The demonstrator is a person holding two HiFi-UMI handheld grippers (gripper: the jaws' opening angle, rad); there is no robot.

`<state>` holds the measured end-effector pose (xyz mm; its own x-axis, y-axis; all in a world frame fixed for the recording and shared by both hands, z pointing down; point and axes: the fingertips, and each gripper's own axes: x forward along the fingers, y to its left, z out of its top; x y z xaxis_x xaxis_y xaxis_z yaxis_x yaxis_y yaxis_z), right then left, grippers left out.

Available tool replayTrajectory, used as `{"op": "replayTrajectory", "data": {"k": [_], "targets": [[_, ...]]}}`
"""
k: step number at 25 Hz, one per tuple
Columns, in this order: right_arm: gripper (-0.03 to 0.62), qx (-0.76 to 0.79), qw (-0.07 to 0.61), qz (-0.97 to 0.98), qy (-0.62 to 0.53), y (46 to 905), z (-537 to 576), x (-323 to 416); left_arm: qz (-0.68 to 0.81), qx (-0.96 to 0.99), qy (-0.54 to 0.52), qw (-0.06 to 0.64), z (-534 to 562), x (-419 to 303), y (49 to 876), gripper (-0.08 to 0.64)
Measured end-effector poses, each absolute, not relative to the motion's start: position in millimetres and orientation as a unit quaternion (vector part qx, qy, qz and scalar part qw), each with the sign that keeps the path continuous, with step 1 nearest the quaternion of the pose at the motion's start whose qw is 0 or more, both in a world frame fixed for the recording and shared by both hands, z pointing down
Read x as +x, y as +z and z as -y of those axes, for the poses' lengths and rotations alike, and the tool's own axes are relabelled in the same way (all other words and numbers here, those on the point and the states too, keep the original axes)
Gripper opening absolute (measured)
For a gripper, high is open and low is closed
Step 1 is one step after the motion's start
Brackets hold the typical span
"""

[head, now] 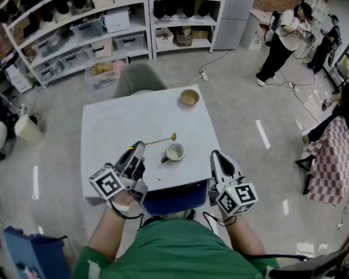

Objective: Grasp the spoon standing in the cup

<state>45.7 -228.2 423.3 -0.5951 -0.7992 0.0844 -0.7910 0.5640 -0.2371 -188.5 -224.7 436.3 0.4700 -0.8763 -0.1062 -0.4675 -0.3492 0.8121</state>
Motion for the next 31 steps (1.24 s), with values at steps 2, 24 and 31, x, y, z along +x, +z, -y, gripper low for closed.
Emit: {"op": "replayTrajectory", "data": {"k": [2, 24, 31], "targets": [[0.023, -0.45, 0.016, -0.884, -0.126, 426.1, 225.8, 45.5, 0.435, 0.773, -0.275, 0.371, 222.3, -189.0, 440.1, 0.023], [0.023, -0.472, 0.015, -0.873, -0.12, 427.4, 217.4, 50.1, 0.42, 0.774, -0.267, 0.392, 226.1, -186.0, 456.1, 0.023], [0.023, -0.483, 0.019, -0.868, -0.115, 428.8, 219.8, 68.3, 0.4, 0.782, -0.271, 0.394, 236.7, -164.9, 457.2, 0.023]]}}
